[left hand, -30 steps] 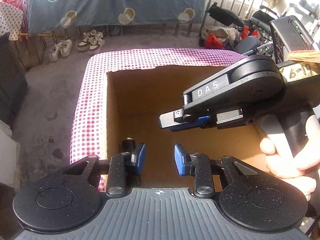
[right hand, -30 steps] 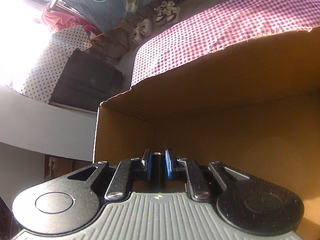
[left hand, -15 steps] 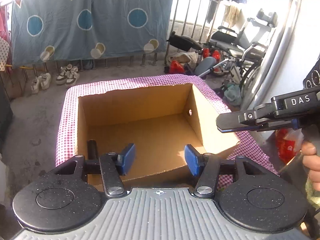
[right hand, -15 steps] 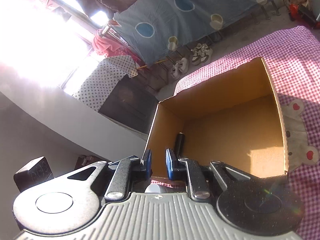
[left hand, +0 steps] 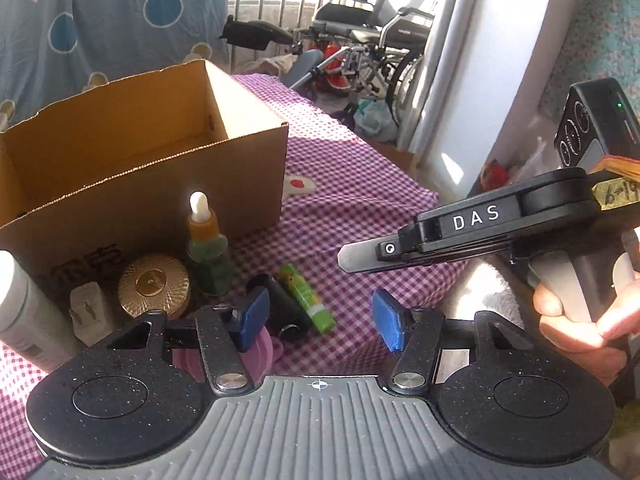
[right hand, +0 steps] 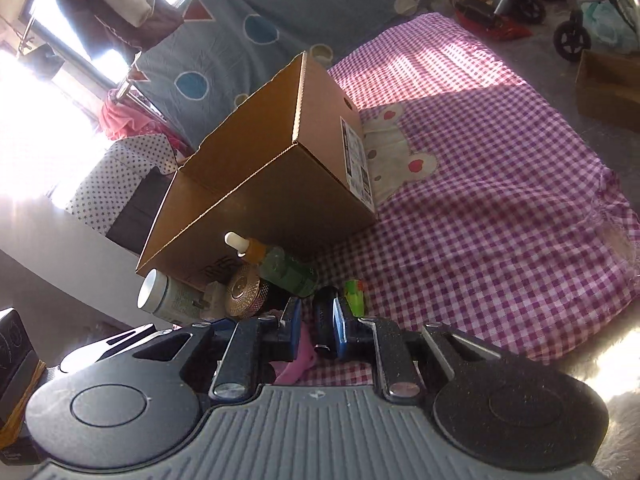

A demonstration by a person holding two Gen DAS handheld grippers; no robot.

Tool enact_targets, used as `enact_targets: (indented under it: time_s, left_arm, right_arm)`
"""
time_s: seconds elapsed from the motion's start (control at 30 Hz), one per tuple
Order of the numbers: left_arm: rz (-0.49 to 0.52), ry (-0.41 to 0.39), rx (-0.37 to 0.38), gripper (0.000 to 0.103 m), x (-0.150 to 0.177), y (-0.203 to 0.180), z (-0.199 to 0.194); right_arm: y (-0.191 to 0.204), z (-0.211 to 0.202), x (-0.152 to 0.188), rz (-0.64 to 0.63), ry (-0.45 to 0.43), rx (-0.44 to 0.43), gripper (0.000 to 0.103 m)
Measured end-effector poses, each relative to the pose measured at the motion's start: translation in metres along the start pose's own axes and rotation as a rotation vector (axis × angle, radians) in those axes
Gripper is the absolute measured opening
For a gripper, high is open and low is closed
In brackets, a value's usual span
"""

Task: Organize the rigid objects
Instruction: 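Grasp the green glue stick with the right tool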

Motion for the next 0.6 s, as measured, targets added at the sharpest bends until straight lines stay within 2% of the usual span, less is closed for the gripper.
enact_targets:
  time_s: [0.2, 0.43, 0.6]
  left_arm:
    - [0.058, 0.037, -0.02, 0.043, 0.003, -0.024, 0.031]
    - [0.088, 0.079, -0.022, 0.041, 0.008, -0.032, 0.044]
    - [0.086, 0.095, -0.01, 0.04, 0.013, -0.034, 0.045]
  right_arm:
    - [-0.006, 0.031, 0.002, -0.057, 0.069, 0.049, 0.019]
    - [-0.008, 0.062, 0.0, -0.115, 0.147, 0.087, 0.019]
    - [-0.006, 0.067, -0.004, -0.157, 0.161, 0.089, 0.018]
Point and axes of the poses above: each gripper's, at about its wrist camera, not at the fingertips, and z roughly the way its jaws point, y to its left, x to its underside, the point moved 3 cm from there along z, roughly the way its jaws point, and after that the axes turned 15 degrees about -x, right-handed, at the moved point
